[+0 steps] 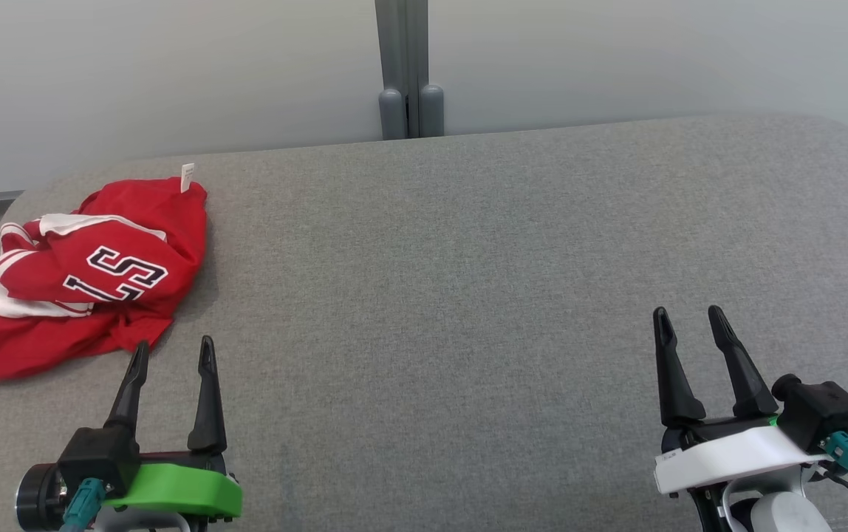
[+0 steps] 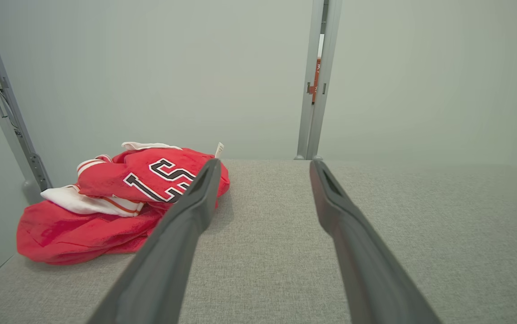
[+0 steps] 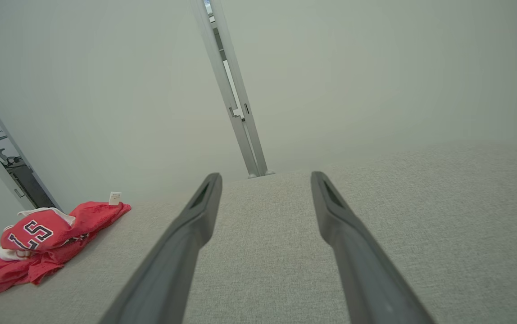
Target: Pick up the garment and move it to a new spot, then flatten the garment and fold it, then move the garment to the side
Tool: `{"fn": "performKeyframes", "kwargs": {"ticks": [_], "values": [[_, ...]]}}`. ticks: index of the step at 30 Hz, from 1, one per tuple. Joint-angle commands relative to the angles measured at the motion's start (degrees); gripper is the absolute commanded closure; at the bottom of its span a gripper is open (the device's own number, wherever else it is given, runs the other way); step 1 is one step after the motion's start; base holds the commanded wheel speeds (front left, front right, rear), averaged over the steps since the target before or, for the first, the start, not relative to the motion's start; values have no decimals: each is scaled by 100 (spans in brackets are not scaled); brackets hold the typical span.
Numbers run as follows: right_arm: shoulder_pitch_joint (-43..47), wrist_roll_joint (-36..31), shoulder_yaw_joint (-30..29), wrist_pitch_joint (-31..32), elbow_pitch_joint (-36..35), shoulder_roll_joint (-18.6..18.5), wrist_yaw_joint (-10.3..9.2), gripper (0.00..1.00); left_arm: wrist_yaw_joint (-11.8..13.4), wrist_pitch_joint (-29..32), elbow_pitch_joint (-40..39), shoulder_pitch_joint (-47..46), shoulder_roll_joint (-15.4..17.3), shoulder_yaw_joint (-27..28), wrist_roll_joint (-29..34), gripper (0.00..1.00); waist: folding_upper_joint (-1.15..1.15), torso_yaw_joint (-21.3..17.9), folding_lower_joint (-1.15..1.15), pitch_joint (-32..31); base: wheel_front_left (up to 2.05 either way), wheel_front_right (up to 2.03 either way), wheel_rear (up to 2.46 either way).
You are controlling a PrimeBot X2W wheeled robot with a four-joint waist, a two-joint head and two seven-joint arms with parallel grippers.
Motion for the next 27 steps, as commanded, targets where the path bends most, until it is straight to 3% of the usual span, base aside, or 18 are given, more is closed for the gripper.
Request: {"fn": "performKeyframes", "kwargs": {"ticks": [1, 27], "values": [[46, -110, -7, -56, -17, -27, 0, 0, 9, -62, -1, 54, 43, 5, 118, 0, 0, 0, 0, -1, 0, 0, 0], [35, -137, 5, -97, 249, -27, 0, 0, 36, -100, 301, -10, 42, 47, 36, 0, 0, 35, 0, -37, 0, 0, 0]]}}
